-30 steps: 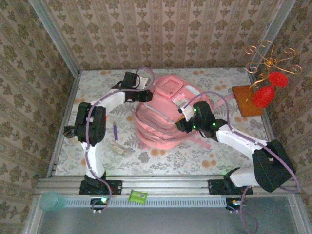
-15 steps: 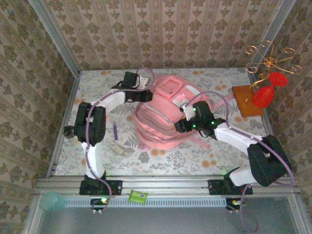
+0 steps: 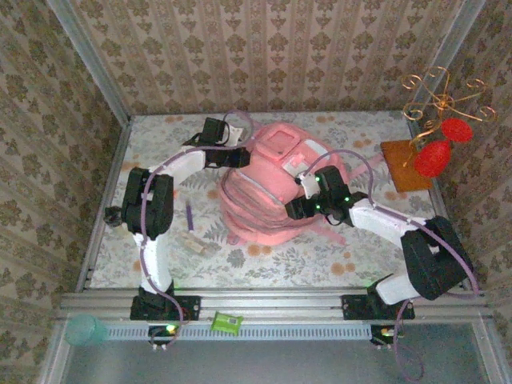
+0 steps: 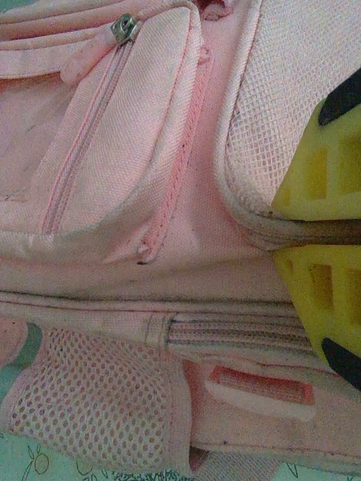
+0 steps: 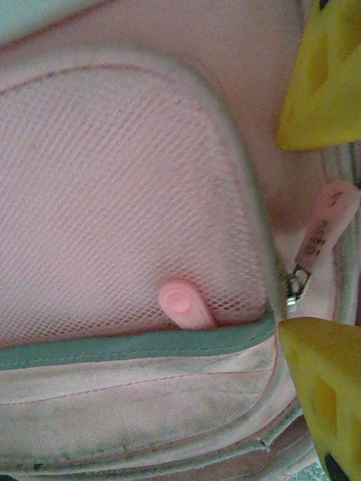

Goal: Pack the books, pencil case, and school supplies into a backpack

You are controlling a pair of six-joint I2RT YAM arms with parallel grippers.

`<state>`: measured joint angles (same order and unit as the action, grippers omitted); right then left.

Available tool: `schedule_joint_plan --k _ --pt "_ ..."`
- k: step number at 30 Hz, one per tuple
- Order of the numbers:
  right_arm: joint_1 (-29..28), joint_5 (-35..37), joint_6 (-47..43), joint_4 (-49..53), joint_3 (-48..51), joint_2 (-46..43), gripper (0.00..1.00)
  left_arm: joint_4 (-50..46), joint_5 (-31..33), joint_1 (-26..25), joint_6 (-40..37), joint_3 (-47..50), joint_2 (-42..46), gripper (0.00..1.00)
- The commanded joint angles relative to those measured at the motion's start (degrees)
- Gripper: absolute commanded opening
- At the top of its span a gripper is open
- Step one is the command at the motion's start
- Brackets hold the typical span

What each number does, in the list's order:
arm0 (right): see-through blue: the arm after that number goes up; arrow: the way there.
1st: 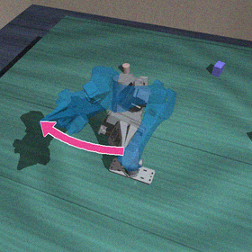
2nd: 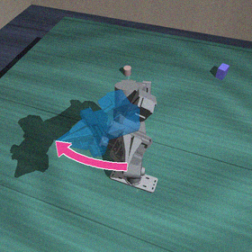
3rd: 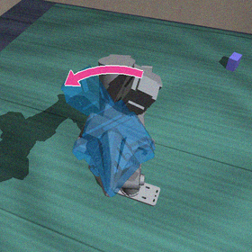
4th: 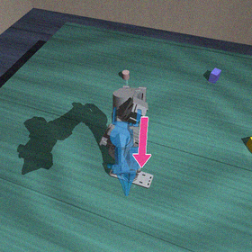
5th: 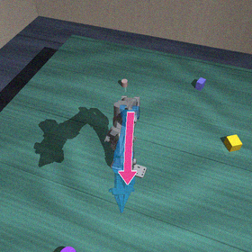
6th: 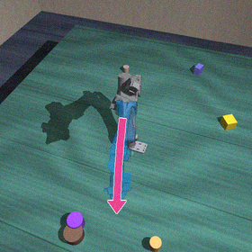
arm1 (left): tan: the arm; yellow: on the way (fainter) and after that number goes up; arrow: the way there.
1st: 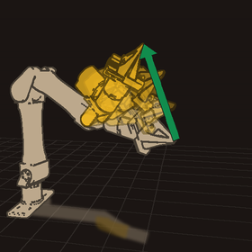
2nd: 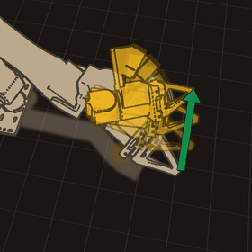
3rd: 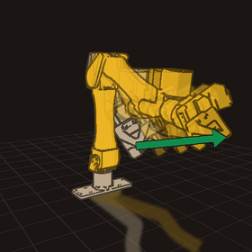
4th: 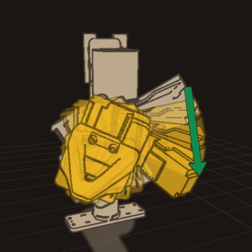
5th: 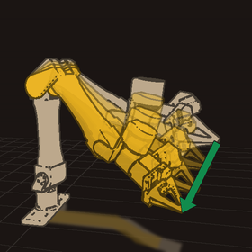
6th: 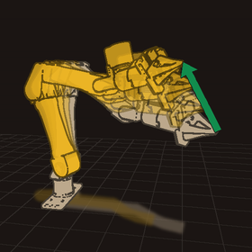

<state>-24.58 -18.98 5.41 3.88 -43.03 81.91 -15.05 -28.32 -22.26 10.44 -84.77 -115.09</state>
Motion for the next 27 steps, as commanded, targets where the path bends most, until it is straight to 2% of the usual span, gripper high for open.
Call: schedule_joint_plan --k 1,7,11,17,27 --pt "-0.9 4.5 -0.1 5.9 -0.8 -1.8 0.62 -3.1 1.8 0.5 -0.6 -0.2 -0.5 0.0" --pt "-4.9 12.0 -5.8 7.6 -3.2 -1.8 0.58 -2.8 1.2 0.5 -0.2 -0.1 -0.5 0.0" --pt "-7.9 16.7 -15.0 9.2 -4.3 -1.8 0.57 -2.8 1.1 0.6 -0.2 -0.1 -0.3 0.0" --pt "-8.1 16.6 -23.8 9.4 -5.0 -1.7 0.55 -2.6 0.6 0.6 0.0 -0.3 -0.4 0.0" --pt "-7.8 17.4 -26.3 9.3 -7.7 4.0 0.45 -2.7 0.6 0.6 -0.1 0.0 -0.1 0.0"
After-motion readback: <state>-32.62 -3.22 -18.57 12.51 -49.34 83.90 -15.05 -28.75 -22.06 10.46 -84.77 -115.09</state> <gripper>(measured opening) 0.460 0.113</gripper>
